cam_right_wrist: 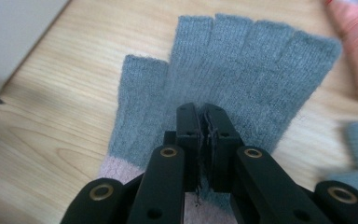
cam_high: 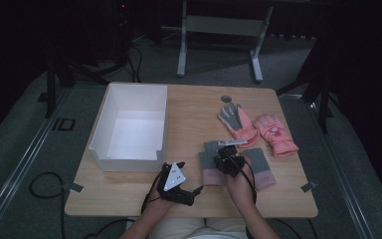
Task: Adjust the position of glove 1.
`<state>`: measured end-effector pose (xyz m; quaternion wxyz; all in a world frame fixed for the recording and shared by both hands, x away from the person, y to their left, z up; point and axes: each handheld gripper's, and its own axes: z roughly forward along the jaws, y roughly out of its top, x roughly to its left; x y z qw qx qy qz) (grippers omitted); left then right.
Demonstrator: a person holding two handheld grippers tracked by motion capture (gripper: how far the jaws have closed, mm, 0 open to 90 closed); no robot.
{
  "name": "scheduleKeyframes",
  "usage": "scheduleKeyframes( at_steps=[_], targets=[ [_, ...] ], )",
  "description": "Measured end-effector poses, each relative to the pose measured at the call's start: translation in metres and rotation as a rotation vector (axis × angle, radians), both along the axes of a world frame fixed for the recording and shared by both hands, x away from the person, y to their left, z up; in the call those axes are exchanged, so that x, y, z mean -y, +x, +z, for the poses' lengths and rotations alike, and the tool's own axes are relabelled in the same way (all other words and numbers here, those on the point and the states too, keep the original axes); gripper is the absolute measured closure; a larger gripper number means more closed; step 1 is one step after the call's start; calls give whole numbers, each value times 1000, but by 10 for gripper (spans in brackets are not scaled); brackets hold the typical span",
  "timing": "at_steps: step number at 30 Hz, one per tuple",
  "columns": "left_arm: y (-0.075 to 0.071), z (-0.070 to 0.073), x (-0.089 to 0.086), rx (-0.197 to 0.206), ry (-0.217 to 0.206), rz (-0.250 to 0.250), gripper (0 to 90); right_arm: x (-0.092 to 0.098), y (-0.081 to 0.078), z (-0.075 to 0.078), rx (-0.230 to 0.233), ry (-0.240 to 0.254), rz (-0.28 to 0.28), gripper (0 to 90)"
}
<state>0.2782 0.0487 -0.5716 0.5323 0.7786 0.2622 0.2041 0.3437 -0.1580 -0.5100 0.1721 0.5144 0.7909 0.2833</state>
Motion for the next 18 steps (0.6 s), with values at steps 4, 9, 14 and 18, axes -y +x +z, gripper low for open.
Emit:
scheduleKeyframes(
  at_steps=[4,9,14,18],
  targets=[
    [0,0,0,1,1,2,0,-5,4,-15,-22,-2,-9,856],
    [0,0,-1,0,-3,2,0,-7,8,-31,-47,-12,-21,841],
    [0,0,-1,0,-2,1,0,-7,10,-34,-47,-9,-15,822],
    [0,0,-1,0,-2,0,0,-3,11,-28,-33,32,27,762]
  ],
)
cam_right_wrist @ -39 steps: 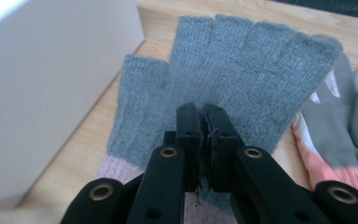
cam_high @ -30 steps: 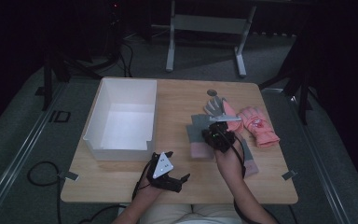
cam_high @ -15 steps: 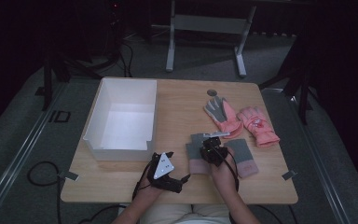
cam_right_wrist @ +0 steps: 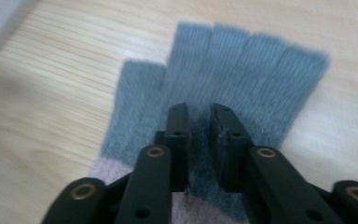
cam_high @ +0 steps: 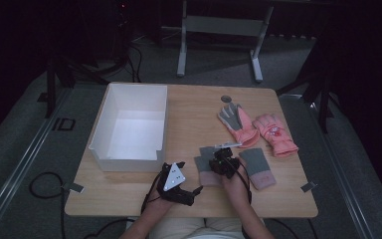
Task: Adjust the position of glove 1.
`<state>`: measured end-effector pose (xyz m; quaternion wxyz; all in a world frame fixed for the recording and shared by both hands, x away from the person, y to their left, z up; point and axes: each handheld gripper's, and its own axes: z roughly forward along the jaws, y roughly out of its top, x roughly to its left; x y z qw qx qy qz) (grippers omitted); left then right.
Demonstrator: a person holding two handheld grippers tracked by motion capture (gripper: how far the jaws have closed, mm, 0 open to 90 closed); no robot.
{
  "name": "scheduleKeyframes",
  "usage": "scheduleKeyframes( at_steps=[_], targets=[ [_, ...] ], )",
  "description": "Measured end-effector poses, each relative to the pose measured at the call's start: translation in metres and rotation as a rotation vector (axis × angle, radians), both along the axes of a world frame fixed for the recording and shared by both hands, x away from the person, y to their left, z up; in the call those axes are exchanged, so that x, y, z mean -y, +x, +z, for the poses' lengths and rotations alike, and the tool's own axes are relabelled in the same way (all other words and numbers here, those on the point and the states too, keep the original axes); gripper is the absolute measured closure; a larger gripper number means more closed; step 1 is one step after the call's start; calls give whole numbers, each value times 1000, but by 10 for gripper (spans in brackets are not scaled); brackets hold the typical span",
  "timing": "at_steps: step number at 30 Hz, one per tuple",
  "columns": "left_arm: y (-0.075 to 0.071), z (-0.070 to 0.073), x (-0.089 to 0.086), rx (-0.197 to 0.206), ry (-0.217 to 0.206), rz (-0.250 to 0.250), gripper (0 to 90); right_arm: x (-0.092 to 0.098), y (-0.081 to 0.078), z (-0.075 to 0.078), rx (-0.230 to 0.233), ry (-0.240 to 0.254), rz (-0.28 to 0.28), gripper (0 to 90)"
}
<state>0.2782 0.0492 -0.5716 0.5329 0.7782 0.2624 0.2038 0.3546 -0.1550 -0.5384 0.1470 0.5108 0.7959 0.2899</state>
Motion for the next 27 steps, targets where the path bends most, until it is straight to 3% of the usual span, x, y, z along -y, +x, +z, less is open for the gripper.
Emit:
scheduleKeyframes(
  at_steps=[2,6,9,12,14,17,21,23,27],
  targets=[
    [0,0,0,-1,0,0,0,7,1,10,33,28,17,744],
    [0,0,0,-1,-6,-1,0,27,4,38,116,35,76,720],
    [0,0,0,0,-5,-1,0,46,6,59,168,22,114,710],
    [0,0,0,1,-4,-1,0,68,6,69,203,-10,172,705],
    [0,0,0,0,-4,-1,0,84,7,71,197,-20,176,707],
    [0,0,0,-2,-4,0,0,108,7,70,203,-40,227,690],
    [1,0,0,-3,-3,0,0,140,5,61,203,-57,270,675],
    [1,0,0,-2,-2,-1,0,152,5,52,178,-92,265,664],
    [1,0,0,-4,0,-1,0,168,7,34,136,-108,248,648]
  ],
)
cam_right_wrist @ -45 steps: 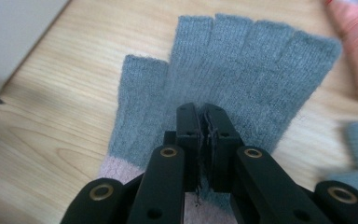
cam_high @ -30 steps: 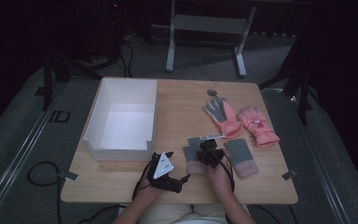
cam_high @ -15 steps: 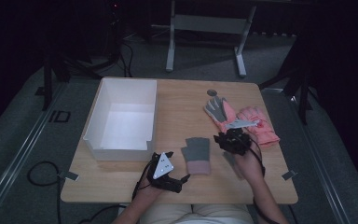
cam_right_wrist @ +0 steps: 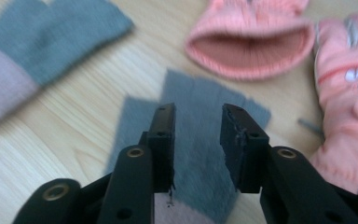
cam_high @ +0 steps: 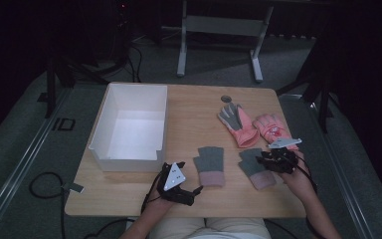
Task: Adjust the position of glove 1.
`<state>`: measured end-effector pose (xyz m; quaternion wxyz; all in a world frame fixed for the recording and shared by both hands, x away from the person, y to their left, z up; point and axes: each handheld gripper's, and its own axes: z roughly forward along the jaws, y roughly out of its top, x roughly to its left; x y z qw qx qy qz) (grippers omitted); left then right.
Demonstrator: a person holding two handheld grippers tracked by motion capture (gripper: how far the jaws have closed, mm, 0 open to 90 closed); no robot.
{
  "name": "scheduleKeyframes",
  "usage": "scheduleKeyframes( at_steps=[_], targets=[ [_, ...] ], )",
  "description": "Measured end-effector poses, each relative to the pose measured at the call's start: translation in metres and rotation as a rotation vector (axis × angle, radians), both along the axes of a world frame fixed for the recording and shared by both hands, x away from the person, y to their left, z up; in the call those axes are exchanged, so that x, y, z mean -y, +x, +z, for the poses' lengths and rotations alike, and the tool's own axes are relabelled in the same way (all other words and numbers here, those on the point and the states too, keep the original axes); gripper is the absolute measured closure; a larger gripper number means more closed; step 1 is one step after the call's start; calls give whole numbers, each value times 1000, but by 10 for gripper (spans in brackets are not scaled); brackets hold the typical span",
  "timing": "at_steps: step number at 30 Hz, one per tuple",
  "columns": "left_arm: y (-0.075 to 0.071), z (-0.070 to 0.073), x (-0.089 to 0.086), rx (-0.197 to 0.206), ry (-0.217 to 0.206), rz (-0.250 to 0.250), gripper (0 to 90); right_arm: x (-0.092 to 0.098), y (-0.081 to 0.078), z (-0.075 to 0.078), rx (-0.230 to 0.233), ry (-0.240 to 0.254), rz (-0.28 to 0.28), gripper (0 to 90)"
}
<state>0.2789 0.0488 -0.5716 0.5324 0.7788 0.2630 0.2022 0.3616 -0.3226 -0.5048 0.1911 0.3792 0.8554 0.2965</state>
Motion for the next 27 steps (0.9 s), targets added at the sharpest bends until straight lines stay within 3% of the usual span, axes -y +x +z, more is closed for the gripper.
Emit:
scheduleKeyframes(
  at_steps=[4,8,12,14,17,23,24,27],
  targets=[
    [0,0,0,-1,-1,1,0,6,1,-16,-2,4,32,604],
    [0,0,0,0,-2,3,0,10,6,-31,-31,-14,36,628],
    [0,0,0,3,-1,4,0,8,6,-37,-45,-23,36,677],
    [-1,0,0,3,-1,4,0,6,5,-37,-63,-17,25,755],
    [-1,0,0,3,-1,5,0,0,4,-36,-59,-54,15,838],
    [-1,0,-1,3,-4,8,0,-5,2,-27,-89,-72,-44,862],
    [0,0,-1,3,-7,8,0,-6,-1,-22,-77,-65,-59,862],
    [0,0,-1,2,-6,8,0,-6,-12,1,-49,20,-129,862]
  ],
)
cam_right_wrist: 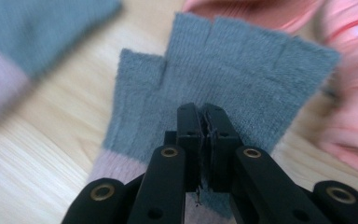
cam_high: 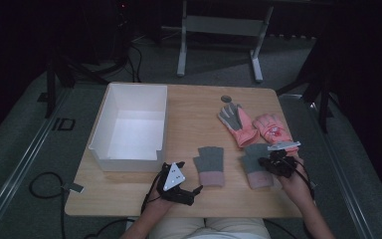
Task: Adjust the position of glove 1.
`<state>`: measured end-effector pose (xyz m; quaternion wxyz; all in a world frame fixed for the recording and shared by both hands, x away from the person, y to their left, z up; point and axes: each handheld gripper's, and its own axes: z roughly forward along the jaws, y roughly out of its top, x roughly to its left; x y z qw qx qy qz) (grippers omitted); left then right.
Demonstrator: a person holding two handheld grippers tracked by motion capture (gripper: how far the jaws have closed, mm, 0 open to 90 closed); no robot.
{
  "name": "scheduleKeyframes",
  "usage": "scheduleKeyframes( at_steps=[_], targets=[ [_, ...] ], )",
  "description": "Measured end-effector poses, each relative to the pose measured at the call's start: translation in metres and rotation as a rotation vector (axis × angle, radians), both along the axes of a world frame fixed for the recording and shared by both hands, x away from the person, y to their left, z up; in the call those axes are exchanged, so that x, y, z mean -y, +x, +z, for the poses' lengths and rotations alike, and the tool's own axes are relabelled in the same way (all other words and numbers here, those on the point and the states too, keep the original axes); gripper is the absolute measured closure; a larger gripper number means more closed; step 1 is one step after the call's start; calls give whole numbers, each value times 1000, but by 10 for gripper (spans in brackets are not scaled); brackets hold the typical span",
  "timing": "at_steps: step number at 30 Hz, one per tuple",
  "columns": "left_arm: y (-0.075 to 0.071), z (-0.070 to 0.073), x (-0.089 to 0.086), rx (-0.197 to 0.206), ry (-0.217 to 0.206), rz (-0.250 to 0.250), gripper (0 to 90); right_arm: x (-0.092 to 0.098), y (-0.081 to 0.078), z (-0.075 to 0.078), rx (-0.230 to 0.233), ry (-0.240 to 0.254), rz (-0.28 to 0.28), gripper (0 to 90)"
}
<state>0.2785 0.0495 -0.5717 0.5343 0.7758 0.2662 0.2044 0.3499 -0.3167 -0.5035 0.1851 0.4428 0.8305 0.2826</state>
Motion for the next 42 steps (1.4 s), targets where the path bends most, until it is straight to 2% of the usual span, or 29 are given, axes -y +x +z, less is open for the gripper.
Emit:
scheduleKeyframes(
  at_steps=[1,5,7,9,10,15,23,28,33,37,42],
  targets=[
    [0,0,0,1,2,0,0,0,-4,9,20,27,-29,862],
    [0,0,0,1,4,2,0,-2,-18,40,48,131,-143,861],
    [0,0,0,2,2,3,0,-6,-25,49,76,138,-187,862],
    [0,0,0,4,2,3,0,-9,-30,53,83,149,-218,861],
    [-1,0,0,5,1,3,0,-12,-31,53,84,139,-224,861],
    [-1,0,0,5,2,0,0,-19,-27,43,49,129,-224,861],
    [0,0,1,3,8,-3,0,-22,-13,8,-31,109,-224,860],
    [-1,0,1,7,10,-6,0,-23,-4,-15,-65,65,-229,859],
    [0,0,1,4,8,-5,0,-23,3,-31,-92,46,-226,839],
    [-1,0,1,4,5,-3,0,-21,4,-36,-87,55,-222,815],
    [-1,0,0,4,1,-2,0,-22,5,-36,-84,23,-187,793]
  ],
)
